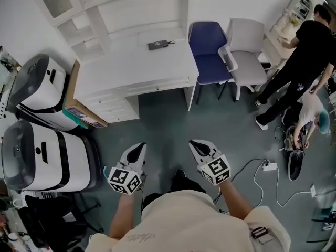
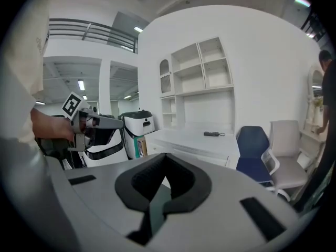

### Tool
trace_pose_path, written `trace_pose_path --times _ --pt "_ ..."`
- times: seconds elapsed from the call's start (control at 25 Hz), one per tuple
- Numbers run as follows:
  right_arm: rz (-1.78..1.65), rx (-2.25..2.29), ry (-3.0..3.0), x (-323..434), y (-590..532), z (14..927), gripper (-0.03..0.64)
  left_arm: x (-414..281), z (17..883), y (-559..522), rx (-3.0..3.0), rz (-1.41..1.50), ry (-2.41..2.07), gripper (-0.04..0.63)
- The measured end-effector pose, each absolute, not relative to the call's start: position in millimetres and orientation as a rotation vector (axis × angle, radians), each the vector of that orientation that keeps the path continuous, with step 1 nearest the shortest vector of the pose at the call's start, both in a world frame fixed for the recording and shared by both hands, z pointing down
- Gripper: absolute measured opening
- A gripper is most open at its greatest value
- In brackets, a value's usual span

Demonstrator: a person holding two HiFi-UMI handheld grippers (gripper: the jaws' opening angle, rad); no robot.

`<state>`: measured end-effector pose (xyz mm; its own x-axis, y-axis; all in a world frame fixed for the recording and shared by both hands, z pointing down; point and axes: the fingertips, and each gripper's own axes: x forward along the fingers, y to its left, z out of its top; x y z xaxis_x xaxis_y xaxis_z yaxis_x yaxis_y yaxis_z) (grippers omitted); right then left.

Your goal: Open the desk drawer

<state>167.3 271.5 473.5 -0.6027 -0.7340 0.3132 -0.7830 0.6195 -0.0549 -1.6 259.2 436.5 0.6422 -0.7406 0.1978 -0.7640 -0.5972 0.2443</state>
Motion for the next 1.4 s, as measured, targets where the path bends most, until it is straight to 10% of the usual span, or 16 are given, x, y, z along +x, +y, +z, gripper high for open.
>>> trace_pose_path --times 1.4 --pt "0.359 1.391 -2.403 34 33 480 -0.005 -146 467 -8 2.601 0.162 -1.092 0.015"
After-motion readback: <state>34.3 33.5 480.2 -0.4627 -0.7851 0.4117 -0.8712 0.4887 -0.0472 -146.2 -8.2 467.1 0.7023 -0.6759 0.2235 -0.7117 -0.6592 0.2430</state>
